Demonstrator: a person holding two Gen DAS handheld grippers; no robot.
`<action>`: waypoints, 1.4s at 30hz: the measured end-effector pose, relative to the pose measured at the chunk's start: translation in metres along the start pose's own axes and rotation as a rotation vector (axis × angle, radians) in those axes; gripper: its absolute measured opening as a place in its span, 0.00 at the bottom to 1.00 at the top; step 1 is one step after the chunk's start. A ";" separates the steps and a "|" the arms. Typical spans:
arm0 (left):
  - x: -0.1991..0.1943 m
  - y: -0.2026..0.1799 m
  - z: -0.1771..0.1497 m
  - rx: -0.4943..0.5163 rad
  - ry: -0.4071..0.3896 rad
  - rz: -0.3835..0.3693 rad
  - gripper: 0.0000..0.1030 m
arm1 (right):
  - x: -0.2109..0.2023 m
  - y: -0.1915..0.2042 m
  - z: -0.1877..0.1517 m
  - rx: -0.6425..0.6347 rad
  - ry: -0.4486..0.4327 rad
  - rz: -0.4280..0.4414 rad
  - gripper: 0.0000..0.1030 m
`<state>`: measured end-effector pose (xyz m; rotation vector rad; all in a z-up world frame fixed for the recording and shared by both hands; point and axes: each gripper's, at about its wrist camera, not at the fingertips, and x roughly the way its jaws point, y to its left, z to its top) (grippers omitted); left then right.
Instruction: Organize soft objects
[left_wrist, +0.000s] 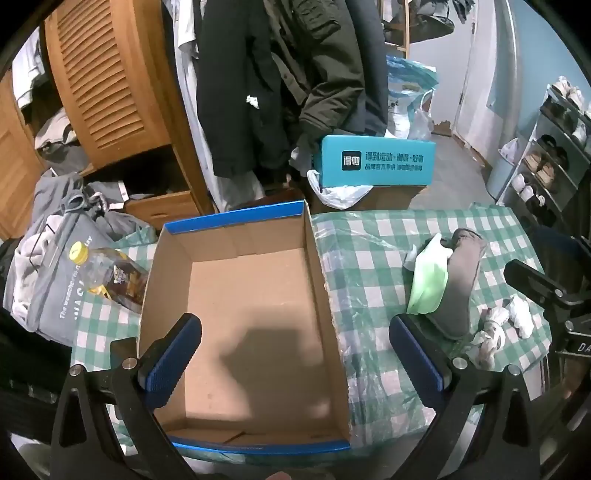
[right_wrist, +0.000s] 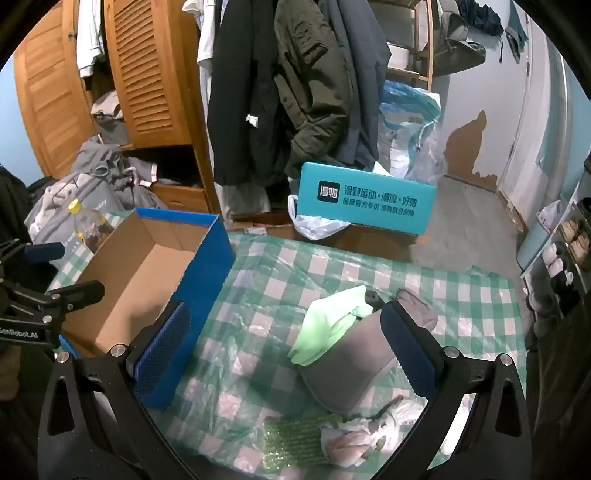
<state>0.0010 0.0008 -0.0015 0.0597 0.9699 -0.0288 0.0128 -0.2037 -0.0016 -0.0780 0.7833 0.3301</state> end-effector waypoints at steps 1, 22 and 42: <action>0.001 0.001 0.000 0.001 0.002 0.002 0.99 | 0.000 0.000 0.000 -0.001 0.005 -0.001 0.98; -0.005 -0.004 -0.002 0.010 -0.039 0.012 0.99 | 0.000 -0.004 -0.002 -0.002 0.009 -0.004 0.98; -0.004 -0.004 -0.003 0.007 -0.034 0.013 0.99 | 0.001 -0.003 -0.003 -0.001 0.015 -0.002 0.98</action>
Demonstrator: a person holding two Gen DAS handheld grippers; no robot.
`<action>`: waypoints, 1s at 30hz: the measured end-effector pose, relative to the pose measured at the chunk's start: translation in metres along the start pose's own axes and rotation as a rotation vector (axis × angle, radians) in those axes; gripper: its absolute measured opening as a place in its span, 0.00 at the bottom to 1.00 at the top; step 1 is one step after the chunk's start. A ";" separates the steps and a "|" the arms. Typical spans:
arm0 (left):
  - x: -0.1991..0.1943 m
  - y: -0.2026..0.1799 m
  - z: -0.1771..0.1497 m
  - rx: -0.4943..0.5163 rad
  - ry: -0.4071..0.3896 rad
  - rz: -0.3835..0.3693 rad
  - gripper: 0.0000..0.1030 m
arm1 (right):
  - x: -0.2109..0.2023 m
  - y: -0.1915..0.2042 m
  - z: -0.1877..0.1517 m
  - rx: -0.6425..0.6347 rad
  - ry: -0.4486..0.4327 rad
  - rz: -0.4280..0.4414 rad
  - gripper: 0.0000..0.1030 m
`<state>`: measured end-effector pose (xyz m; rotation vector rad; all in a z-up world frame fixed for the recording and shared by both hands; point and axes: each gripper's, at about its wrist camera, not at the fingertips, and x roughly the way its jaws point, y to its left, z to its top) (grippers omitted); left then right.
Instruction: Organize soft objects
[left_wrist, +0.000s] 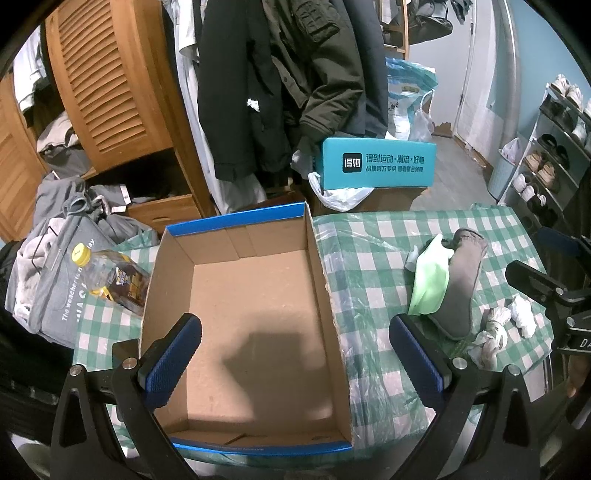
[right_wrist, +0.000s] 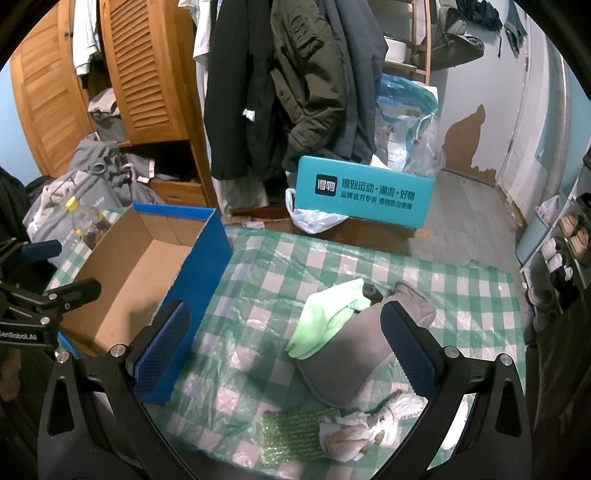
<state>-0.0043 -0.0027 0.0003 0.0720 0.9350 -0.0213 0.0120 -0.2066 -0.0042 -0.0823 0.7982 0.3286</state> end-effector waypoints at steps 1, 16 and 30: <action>0.000 0.000 0.000 0.000 -0.001 0.000 0.99 | 0.000 0.000 0.000 0.000 0.000 0.000 0.98; -0.001 -0.002 -0.003 0.001 0.001 -0.002 0.99 | 0.001 0.002 0.000 0.000 0.005 0.000 0.98; -0.001 -0.001 -0.002 0.003 0.004 -0.002 0.99 | 0.001 0.002 0.000 0.000 0.008 -0.001 0.98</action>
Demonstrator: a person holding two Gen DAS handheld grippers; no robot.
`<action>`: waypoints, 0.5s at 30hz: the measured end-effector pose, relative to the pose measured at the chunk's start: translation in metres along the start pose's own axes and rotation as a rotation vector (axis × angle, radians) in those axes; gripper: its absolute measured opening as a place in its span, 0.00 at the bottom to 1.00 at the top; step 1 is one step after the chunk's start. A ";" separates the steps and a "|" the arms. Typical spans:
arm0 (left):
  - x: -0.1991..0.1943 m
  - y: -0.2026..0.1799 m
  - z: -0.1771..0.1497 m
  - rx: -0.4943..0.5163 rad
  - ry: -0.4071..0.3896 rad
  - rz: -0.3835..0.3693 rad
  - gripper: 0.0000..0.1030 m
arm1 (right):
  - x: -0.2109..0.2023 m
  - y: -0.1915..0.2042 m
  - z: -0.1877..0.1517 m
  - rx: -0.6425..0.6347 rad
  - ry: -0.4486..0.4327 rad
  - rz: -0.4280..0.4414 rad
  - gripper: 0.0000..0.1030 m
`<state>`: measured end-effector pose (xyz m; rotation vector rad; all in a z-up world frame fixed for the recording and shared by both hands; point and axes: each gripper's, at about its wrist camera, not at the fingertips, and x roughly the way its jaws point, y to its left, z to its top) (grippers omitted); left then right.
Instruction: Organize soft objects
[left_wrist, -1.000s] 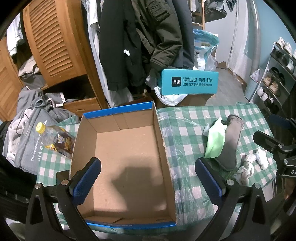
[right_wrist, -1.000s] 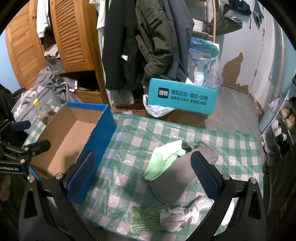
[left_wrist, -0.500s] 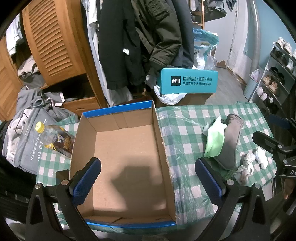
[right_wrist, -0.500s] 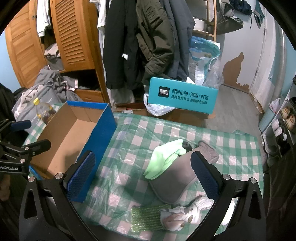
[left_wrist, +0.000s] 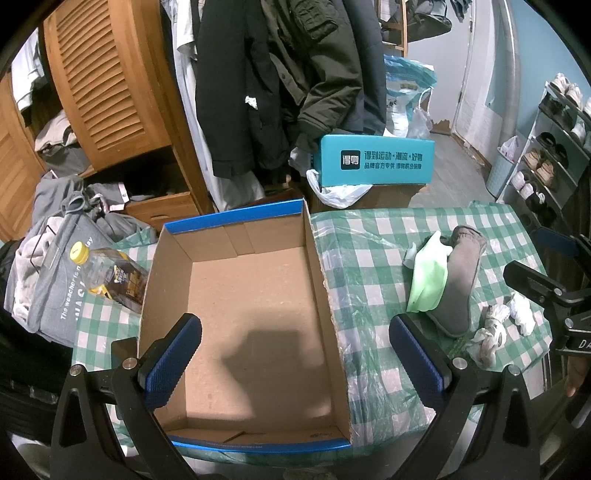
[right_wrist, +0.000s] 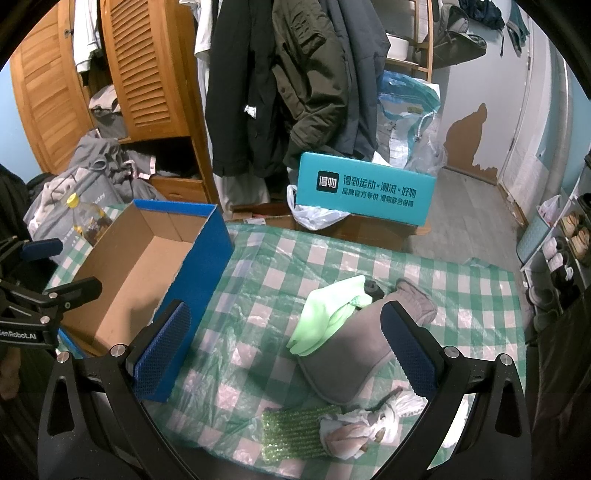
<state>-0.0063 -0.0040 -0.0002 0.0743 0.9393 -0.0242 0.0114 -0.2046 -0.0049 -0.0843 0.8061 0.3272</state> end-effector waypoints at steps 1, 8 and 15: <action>0.000 0.000 0.000 0.000 0.000 0.000 0.99 | 0.000 0.000 0.000 0.000 0.000 0.000 0.98; 0.001 0.000 0.001 -0.002 0.002 0.000 0.99 | 0.000 0.000 0.000 0.000 0.001 0.001 0.98; 0.000 0.000 -0.001 -0.002 0.002 -0.002 0.99 | -0.001 0.000 -0.001 0.000 0.003 0.000 0.98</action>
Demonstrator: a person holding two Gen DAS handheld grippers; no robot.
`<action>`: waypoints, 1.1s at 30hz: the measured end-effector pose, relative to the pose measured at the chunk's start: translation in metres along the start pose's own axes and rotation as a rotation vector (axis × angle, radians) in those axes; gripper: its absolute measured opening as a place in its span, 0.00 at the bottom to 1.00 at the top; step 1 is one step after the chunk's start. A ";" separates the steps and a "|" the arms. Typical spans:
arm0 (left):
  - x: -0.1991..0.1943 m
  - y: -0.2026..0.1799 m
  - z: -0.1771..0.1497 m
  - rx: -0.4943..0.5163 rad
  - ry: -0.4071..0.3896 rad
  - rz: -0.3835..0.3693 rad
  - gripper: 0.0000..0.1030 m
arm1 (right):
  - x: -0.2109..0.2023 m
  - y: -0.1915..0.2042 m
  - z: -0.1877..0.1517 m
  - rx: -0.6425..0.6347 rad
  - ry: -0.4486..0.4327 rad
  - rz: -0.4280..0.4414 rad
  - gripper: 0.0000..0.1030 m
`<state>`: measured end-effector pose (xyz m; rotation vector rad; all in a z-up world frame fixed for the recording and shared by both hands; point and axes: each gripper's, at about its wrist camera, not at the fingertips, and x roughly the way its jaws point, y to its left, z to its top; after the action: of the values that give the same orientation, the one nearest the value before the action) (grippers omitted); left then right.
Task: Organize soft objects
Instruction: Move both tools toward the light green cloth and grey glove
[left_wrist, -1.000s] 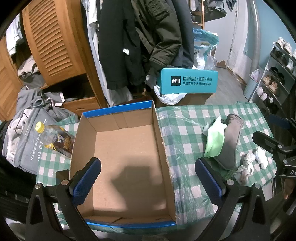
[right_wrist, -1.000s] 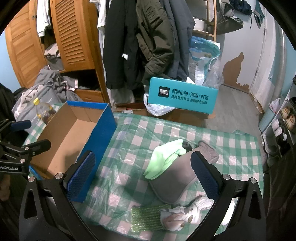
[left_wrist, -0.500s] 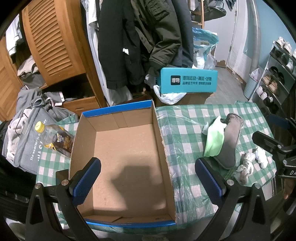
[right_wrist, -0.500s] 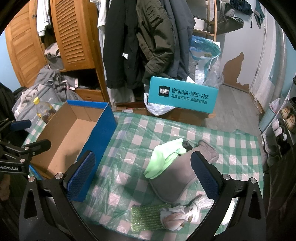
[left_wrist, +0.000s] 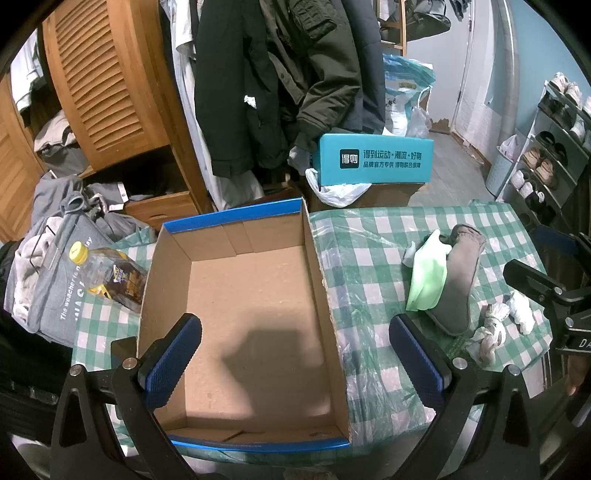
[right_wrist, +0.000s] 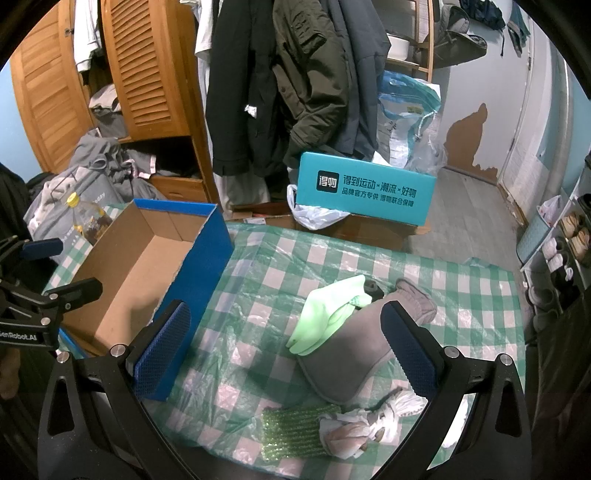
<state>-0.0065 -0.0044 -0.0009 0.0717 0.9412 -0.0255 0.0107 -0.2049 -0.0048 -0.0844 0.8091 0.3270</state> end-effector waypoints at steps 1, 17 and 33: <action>-0.001 0.000 -0.001 0.000 0.000 0.000 0.99 | 0.000 0.000 0.000 0.000 0.000 0.000 0.98; 0.004 -0.010 0.002 0.005 0.029 -0.021 0.99 | 0.001 -0.005 -0.009 0.004 0.015 -0.016 0.98; 0.020 -0.040 0.016 0.073 0.079 -0.034 0.99 | -0.001 -0.041 -0.005 0.060 0.073 -0.068 0.98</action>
<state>0.0161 -0.0452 -0.0102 0.1252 1.0200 -0.0886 0.0200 -0.2451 -0.0093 -0.0680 0.8854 0.2368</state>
